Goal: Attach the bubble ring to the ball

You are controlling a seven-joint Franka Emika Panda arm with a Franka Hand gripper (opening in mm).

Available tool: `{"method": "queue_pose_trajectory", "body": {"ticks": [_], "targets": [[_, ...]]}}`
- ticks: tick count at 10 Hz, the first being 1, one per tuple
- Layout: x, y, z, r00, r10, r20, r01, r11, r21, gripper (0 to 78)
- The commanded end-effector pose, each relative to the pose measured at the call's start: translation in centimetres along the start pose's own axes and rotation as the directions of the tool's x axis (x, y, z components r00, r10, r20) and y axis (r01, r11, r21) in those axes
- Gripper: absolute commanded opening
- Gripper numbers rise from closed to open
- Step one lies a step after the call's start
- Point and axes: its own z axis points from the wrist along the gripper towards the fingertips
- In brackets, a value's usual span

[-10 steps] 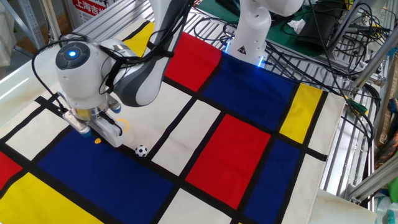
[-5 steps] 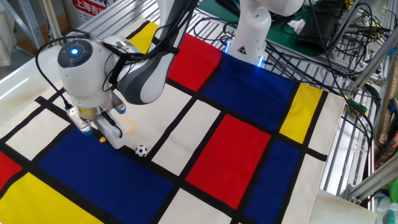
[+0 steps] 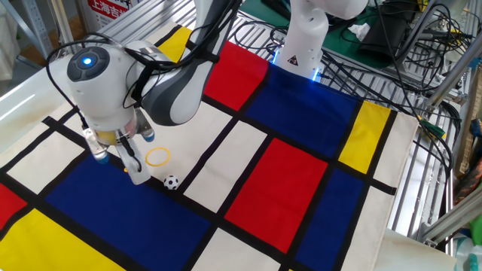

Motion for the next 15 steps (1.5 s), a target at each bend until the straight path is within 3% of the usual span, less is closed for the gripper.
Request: {"method": "queue_pose_trajectory", "body": {"ticks": [1,4,9,15], "targets": [[0.7,1.6,-0.2,0.990,0.140,-0.013,-0.140,0.990,-0.028,1.3],[1.1,2.7,0.0,0.980,0.201,-0.006,-0.201,0.979,-0.028,1.3],[0.8,3.4,1.4,0.969,0.245,0.015,-0.245,0.969,-0.042,1.3],[0.6,3.8,2.4,0.959,0.283,0.019,-0.281,0.958,-0.048,1.3]]}}
